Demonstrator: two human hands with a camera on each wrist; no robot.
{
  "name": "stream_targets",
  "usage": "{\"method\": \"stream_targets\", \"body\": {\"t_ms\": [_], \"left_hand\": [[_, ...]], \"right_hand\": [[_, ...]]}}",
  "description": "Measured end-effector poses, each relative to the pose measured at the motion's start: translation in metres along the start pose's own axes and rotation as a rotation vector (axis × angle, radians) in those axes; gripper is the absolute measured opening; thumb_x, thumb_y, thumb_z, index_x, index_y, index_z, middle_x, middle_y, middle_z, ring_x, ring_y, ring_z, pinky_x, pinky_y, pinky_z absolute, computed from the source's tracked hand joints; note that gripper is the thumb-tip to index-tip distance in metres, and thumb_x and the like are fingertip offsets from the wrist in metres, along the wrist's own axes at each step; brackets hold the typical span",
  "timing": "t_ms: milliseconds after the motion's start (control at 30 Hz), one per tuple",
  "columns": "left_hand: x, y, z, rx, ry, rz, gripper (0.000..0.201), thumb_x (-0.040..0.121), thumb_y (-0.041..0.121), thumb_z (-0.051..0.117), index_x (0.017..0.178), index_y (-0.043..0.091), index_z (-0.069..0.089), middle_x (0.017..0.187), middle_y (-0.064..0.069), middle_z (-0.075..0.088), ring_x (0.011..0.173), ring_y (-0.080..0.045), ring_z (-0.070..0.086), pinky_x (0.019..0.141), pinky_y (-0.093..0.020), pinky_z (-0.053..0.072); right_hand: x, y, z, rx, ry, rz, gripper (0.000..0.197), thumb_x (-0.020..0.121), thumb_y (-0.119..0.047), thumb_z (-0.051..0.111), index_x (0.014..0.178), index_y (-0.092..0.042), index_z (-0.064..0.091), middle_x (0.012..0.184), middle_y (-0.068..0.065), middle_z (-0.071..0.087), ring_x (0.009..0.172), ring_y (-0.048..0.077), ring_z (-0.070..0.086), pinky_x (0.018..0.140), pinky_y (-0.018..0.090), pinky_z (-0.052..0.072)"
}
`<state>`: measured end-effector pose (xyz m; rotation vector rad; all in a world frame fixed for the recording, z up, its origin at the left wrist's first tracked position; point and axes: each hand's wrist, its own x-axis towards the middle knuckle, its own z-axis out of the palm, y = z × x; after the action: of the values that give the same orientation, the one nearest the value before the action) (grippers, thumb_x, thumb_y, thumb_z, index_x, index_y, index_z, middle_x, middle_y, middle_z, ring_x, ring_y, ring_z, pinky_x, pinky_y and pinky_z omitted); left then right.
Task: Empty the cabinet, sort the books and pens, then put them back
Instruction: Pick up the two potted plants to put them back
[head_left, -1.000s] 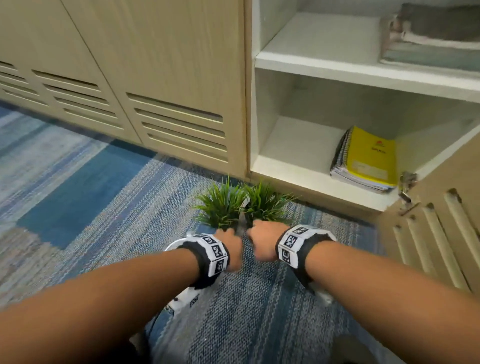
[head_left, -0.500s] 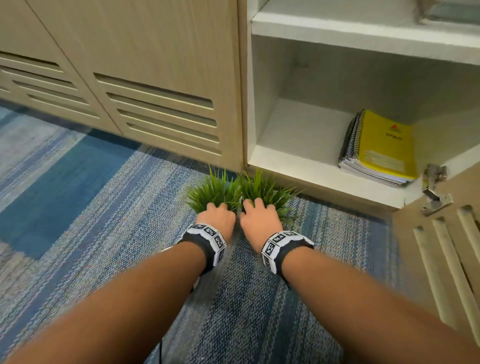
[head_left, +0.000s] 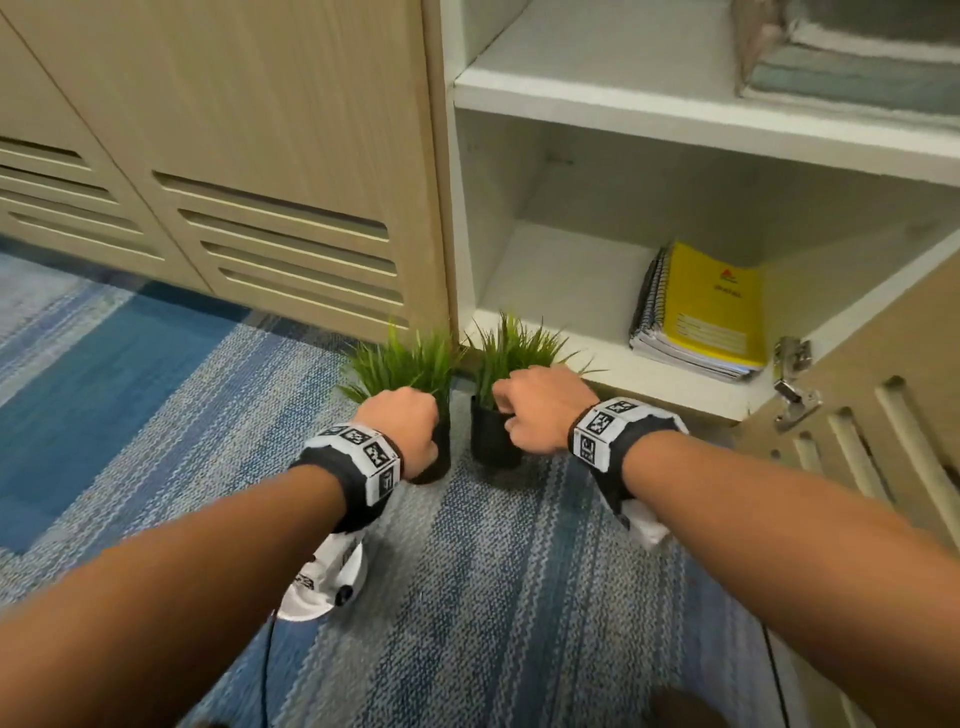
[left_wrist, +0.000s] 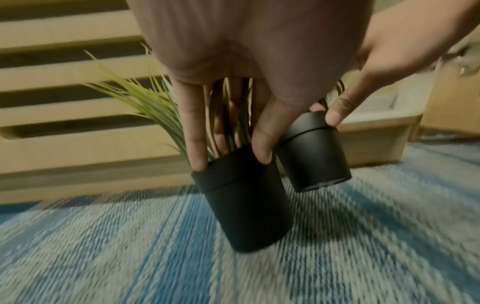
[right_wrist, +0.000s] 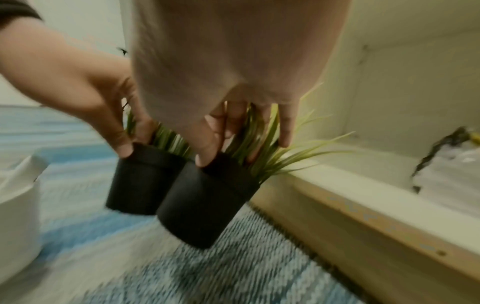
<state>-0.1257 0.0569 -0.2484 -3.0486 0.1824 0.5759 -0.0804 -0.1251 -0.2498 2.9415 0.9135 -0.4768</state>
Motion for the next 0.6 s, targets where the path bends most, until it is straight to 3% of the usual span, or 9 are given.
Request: {"method": "stream_targets", "body": {"t_ms": [67, 133, 233, 333, 400, 500, 600], "left_hand": [[-0.005, 0.009, -0.027, 0.004, 0.021, 0.042, 0.011, 0.071, 0.022, 0.059, 0.076, 0.016, 0.067, 0.082, -0.007, 0.066, 0.080, -0.032, 0.065, 0.063, -0.031, 0.049], [-0.009, 0.021, -0.056, -0.003, 0.056, 0.081, 0.006, 0.069, 0.021, 0.058, 0.068, 0.018, 0.063, 0.073, -0.002, 0.060, 0.072, -0.029, 0.060, 0.059, -0.029, 0.045], [-0.006, 0.041, -0.094, -0.027, 0.142, 0.126, 0.007, 0.066, 0.022, 0.056, 0.060, 0.020, 0.054, 0.069, -0.001, 0.058, 0.067, -0.026, 0.055, 0.056, -0.027, 0.040], [0.015, 0.061, -0.117, -0.057, 0.262, 0.141, 0.009, 0.066, 0.025, 0.058, 0.070, 0.019, 0.061, 0.074, -0.003, 0.060, 0.070, -0.028, 0.056, 0.058, -0.029, 0.042], [0.038, 0.073, -0.121, -0.067, 0.327, 0.118, 0.019, 0.067, 0.026, 0.060, 0.082, 0.017, 0.068, 0.081, -0.006, 0.062, 0.072, -0.030, 0.057, 0.061, -0.032, 0.047], [0.079, 0.086, -0.113, -0.054, 0.384, 0.093, 0.015, 0.074, 0.024, 0.062, 0.082, 0.013, 0.062, 0.087, -0.008, 0.061, 0.077, -0.034, 0.059, 0.066, -0.036, 0.050], [0.123, 0.094, -0.093, 0.015, 0.411, 0.114, 0.021, 0.080, 0.025, 0.063, 0.095, 0.011, 0.062, 0.097, -0.011, 0.061, 0.090, -0.038, 0.064, 0.069, -0.038, 0.048]], "right_hand": [[-0.010, 0.017, -0.026, 0.055, 0.024, 0.014, 0.010, 0.074, -0.018, 0.060, 0.083, -0.021, 0.058, 0.082, -0.003, 0.062, 0.081, 0.021, 0.062, 0.069, 0.031, 0.049], [-0.019, 0.032, -0.052, 0.080, 0.102, 0.024, 0.008, 0.071, -0.020, 0.061, 0.078, -0.023, 0.057, 0.080, -0.005, 0.063, 0.077, 0.020, 0.059, 0.061, 0.027, 0.040], [-0.029, 0.051, -0.081, 0.003, 0.282, 0.059, 0.009, 0.073, -0.030, 0.062, 0.077, -0.026, 0.054, 0.081, -0.006, 0.060, 0.078, 0.021, 0.056, 0.071, 0.032, 0.034], [-0.022, 0.069, -0.086, -0.134, 0.444, 0.165, 0.015, 0.076, -0.035, 0.060, 0.085, -0.023, 0.062, 0.093, -0.001, 0.065, 0.092, 0.028, 0.059, 0.084, 0.042, 0.040], [-0.013, 0.083, -0.081, -0.178, 0.499, 0.245, 0.023, 0.080, -0.035, 0.058, 0.095, -0.021, 0.067, 0.102, 0.002, 0.067, 0.099, 0.031, 0.060, 0.088, 0.043, 0.041], [0.003, 0.105, -0.069, -0.183, 0.539, 0.331, 0.027, 0.085, -0.033, 0.059, 0.107, -0.019, 0.067, 0.111, 0.005, 0.068, 0.107, 0.034, 0.060, 0.094, 0.045, 0.041], [0.022, 0.123, -0.052, -0.189, 0.541, 0.367, 0.028, 0.086, -0.027, 0.060, 0.112, -0.019, 0.068, 0.120, 0.005, 0.066, 0.117, 0.035, 0.055, 0.106, 0.049, 0.032]]}}
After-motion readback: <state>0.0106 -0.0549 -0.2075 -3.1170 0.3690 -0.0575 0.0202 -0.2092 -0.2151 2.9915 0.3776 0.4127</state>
